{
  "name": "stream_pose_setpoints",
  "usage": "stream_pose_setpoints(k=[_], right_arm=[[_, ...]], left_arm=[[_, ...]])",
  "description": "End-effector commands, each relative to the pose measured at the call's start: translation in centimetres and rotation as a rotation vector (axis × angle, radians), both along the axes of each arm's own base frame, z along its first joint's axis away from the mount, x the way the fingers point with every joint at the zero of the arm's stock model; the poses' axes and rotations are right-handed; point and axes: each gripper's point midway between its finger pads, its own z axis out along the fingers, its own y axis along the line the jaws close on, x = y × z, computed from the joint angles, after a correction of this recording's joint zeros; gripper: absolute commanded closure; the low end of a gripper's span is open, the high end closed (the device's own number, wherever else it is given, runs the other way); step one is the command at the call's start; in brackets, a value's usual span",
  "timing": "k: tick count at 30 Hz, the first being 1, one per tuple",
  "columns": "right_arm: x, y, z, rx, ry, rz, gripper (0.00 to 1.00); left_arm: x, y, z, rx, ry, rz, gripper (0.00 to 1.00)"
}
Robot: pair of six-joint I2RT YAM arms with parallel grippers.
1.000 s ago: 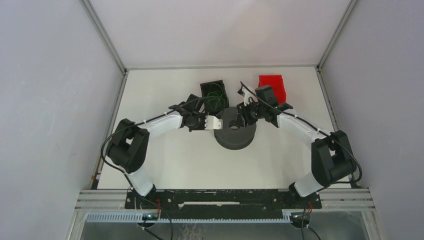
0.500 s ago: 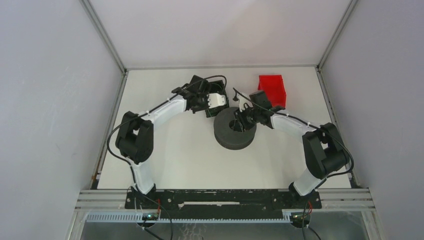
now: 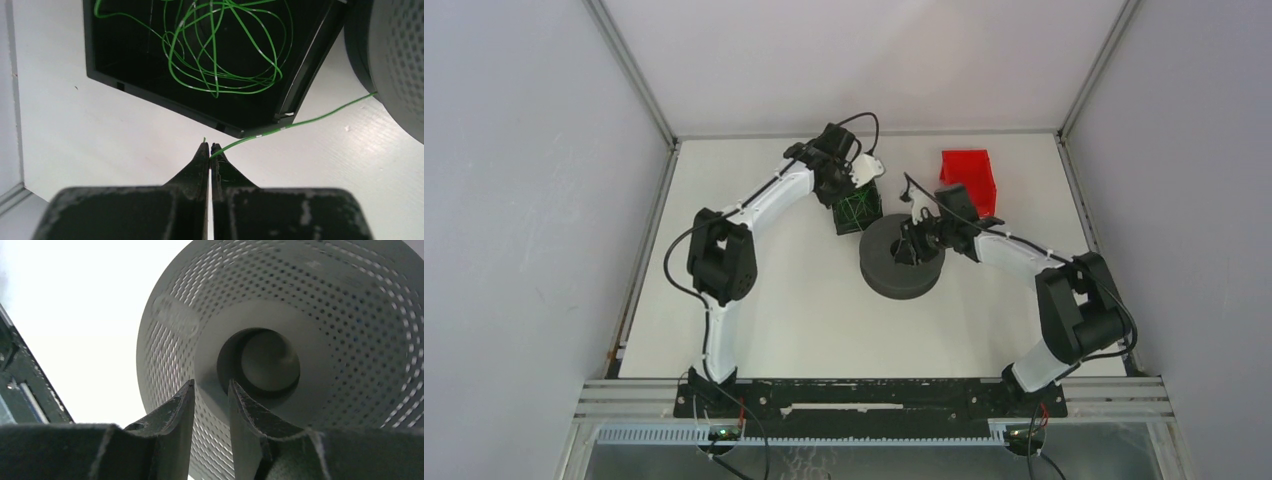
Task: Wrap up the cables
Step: Wrap the cable around the cable reel.
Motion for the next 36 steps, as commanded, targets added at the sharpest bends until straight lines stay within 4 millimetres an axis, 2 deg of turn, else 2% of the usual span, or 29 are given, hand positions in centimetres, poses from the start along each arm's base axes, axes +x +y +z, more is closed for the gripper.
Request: stream_pose_setpoints(k=[1, 11, 17, 24, 36], right_arm=[[1.5, -1.6, 3.6, 0.096, -0.037, -0.085, 0.62], [5.9, -8.0, 3.8, -0.007, -0.067, -0.387, 0.53], [6.9, -10.4, 2.7, -0.107, -0.055, -0.52, 0.43], [7.7, -8.7, 2.2, -0.103, -0.01, -0.489, 0.39], [8.6, -4.6, 1.1, -0.066, -0.009, -0.334, 0.42]], left_arm=[[-0.4, -0.2, 2.2, -0.052, 0.038, 0.135, 1.0], [-1.1, -2.5, 1.8, -0.02, 0.065, 0.135, 1.0], [-1.5, -2.8, 1.2, -0.031, 0.09, 0.152, 1.0], [-2.2, -2.8, 0.7, -0.063, 0.105, 0.186, 1.0], [-4.5, -2.3, -1.7, -0.194, 0.219, 0.296, 1.0]])
